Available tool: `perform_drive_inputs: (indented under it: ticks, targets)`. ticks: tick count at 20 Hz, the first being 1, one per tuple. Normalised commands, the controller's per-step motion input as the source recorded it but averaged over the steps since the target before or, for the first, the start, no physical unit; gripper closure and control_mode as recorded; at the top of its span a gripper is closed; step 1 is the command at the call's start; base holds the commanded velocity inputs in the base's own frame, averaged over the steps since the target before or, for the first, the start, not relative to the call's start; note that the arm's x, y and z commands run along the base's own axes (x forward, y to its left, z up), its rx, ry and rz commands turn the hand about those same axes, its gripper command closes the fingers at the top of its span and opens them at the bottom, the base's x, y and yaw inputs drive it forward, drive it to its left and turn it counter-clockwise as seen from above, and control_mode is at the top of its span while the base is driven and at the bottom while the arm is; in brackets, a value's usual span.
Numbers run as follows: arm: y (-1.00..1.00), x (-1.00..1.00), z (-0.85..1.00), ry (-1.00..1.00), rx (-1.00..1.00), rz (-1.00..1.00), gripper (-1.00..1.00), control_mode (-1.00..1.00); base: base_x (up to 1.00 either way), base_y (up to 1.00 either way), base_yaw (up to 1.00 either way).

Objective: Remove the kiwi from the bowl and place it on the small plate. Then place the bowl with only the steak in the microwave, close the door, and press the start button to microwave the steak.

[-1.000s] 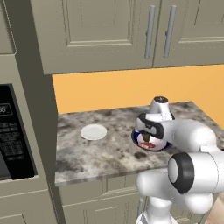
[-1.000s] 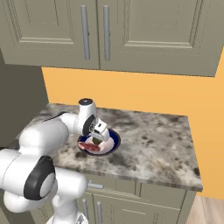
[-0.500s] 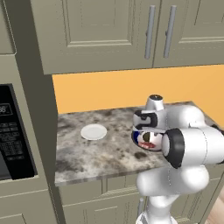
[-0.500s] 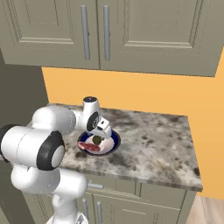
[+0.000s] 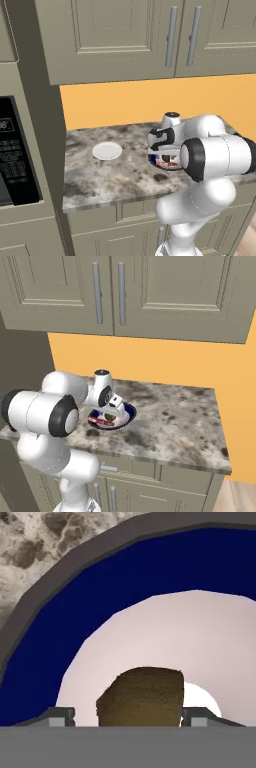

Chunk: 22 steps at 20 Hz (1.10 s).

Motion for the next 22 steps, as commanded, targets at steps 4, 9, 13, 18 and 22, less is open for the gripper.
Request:
perform_drive_inputs:
  ticks: [4, 9, 13, 18, 22]
  targets:
    - [-0.1, -0.3, 0.5, -0.13, 0.03, -0.04, 1.0, -1.0, 0.0, 0.0, 0.0]
    - [-0.02, -0.27, 1.0, -0.18, 0.01, -0.02, 1.0, -1.0, 0.0, 0.0, 0.0]
    - [0.21, -0.06, 1.0, -0.22, 0.0, -0.01, 1.0, -1.0, 0.0, 0.0, 0.0]
    - [0.95, 0.12, 0.73, -0.09, -0.01, 0.0, 1.0, -1.0, 0.0, 0.0, 0.0]
    - [1.0, 0.3, 0.11, 0.1, -0.06, 0.03, 1.0, -1.0, 0.0, 0.0, 0.0]
